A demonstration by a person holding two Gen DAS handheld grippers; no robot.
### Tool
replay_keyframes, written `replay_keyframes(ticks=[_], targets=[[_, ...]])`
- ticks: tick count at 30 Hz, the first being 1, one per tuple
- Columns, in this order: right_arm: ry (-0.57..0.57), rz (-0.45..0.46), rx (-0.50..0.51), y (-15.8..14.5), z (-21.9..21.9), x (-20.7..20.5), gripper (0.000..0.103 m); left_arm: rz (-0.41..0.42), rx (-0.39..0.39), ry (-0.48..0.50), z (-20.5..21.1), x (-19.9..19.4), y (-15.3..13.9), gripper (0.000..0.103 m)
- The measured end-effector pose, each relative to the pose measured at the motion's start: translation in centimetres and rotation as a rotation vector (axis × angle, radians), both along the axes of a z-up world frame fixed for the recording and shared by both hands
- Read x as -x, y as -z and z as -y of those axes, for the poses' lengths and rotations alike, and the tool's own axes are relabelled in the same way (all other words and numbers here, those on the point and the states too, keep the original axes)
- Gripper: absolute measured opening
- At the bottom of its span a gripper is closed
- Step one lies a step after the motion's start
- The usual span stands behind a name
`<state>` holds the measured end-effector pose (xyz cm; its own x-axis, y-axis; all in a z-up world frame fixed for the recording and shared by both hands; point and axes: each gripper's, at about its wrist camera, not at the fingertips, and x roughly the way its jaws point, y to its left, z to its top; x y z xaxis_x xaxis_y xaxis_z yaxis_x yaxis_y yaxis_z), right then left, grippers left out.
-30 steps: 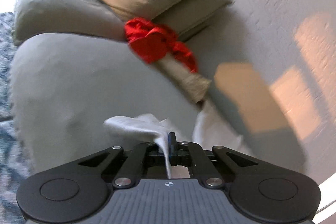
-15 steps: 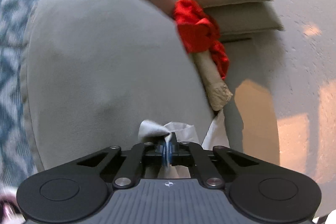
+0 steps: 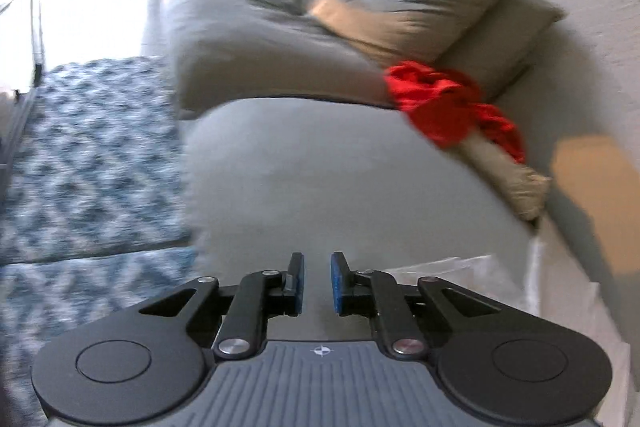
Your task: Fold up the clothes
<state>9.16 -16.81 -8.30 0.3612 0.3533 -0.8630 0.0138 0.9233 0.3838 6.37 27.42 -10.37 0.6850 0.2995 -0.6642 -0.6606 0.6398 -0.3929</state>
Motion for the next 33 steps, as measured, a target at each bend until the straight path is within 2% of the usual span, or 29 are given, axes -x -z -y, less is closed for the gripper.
replay_keyframes(ticks=[2, 3, 7, 9, 10, 11, 12, 13, 16, 18, 19, 20, 21, 24, 27, 29, 30, 33], targets=[[0.037, 0.017, -0.019, -0.8, 1.2, 0.5, 0.069, -0.046, 0.001, 0.017, -0.3, 0.5, -1.0, 0.01], [0.064, 0.039, -0.03, -1.4, 2.1, 0.9, 0.069, -0.061, -0.004, 0.075, 0.2, 0.8, -1.9, 0.012], [0.203, 0.111, -0.096, -3.7, 6.2, 2.2, 0.07, -0.112, -0.083, 0.372, 5.1, 1.1, -6.0, 0.032], [0.258, 0.125, -0.145, -4.0, 8.1, 2.8, 0.07, -0.122, -0.095, 0.516, 8.3, 0.8, -6.7, 0.032], [0.261, 0.131, -0.155, -4.0, 8.7, 2.9, 0.058, -0.124, -0.1, 0.584, 9.9, 0.4, -6.7, 0.031], [0.243, 0.135, -0.133, -3.8, 8.8, 2.9, 0.036, -0.124, -0.114, 0.636, 11.6, 0.0, -6.4, 0.03], [0.225, 0.138, -0.111, -3.6, 8.9, 2.8, 0.028, -0.129, -0.133, 0.68, 13.2, -0.6, -6.0, 0.028], [0.21, 0.127, -0.089, -3.1, 8.6, 2.5, 0.021, -0.143, -0.166, 0.704, 14.8, -1.3, -5.4, 0.021], [0.178, 0.096, -0.023, -1.2, 7.5, 0.9, 0.021, -0.167, -0.278, 0.727, 19.1, -3.1, -2.6, 0.02], [0.157, 0.124, 0.052, -0.4, 6.5, -0.3, 0.022, -0.182, -0.336, 0.728, 21.1, -3.9, -0.8, 0.02], [0.145, 0.142, 0.101, -0.1, 5.8, -1.0, 0.03, -0.206, -0.355, 0.736, 21.6, -3.9, 0.0, 0.02], [0.131, 0.141, 0.152, 0.2, 5.4, -1.4, 0.043, -0.216, -0.385, 0.746, 22.1, -3.7, 0.7, 0.02], [0.117, 0.14, 0.203, 0.6, 4.9, -1.8, 0.044, -0.211, -0.417, 0.759, 22.5, -3.1, 0.8, 0.02], [0.04, 0.112, 0.297, 1.5, 4.4, -1.7, 0.045, -0.255, -0.393, 0.808, 22.5, -1.7, 0.7, 0.018], [0.001, 0.081, 0.27, 1.1, 5.2, 0.4, 0.05, -0.349, -0.253, 0.846, 21.4, -0.6, 1.3, 0.016], [-0.014, 0.05, 0.253, 0.7, 5.5, 1.6, 0.054, -0.395, -0.191, 0.893, 21.0, 0.3, 1.7, 0.012], [-0.022, 0.034, 0.244, 0.5, 5.7, 2.2, 0.054, -0.402, -0.173, 0.918, 20.9, 0.8, 1.7, 0.012], [-0.01, 0.002, 0.19, -0.7, 6.4, 3.7, 0.05, -0.332, -0.135, 0.935, 20.6, 1.6, -0.7, 0.013]])
